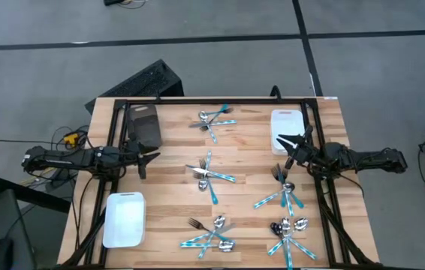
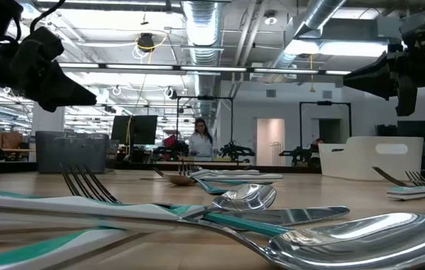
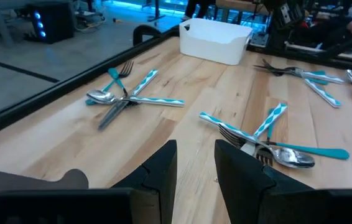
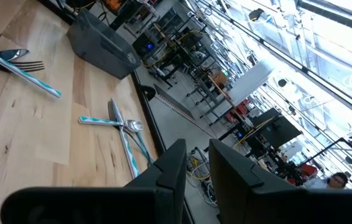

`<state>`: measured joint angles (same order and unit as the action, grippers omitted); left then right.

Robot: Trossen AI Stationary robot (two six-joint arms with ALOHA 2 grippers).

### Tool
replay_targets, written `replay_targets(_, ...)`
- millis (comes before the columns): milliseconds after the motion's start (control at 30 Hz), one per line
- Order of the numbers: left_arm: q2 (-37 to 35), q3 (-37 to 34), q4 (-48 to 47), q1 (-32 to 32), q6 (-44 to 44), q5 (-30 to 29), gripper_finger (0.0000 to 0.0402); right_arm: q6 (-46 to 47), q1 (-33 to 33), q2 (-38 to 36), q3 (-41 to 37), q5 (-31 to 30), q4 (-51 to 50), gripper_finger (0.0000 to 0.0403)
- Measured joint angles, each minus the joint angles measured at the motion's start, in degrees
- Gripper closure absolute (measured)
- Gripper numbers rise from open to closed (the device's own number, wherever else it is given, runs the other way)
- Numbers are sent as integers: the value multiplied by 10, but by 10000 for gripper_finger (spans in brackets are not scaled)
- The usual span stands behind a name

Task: Sort silverware by color (type)
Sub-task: Put the blue white spoon into the right white bin

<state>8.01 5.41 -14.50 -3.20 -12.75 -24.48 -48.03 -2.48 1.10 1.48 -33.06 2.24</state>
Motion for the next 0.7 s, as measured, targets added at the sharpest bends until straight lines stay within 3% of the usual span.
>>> replay_targets(233,0,0,-1,0,-16,-16,306,5,0,0,0,14,1,308)
replay_targets(433,0,0,-1,0,-56,5,306,341,-12,0,-1,119,4,308)
replay_targets(600,0,0,-1,0,-60,-1,306,554,-19,0,-1,122,8,308)
replay_targets(700,0,0,-1,0,-57,-11,306,623,-20,0,-1,122,9,308)
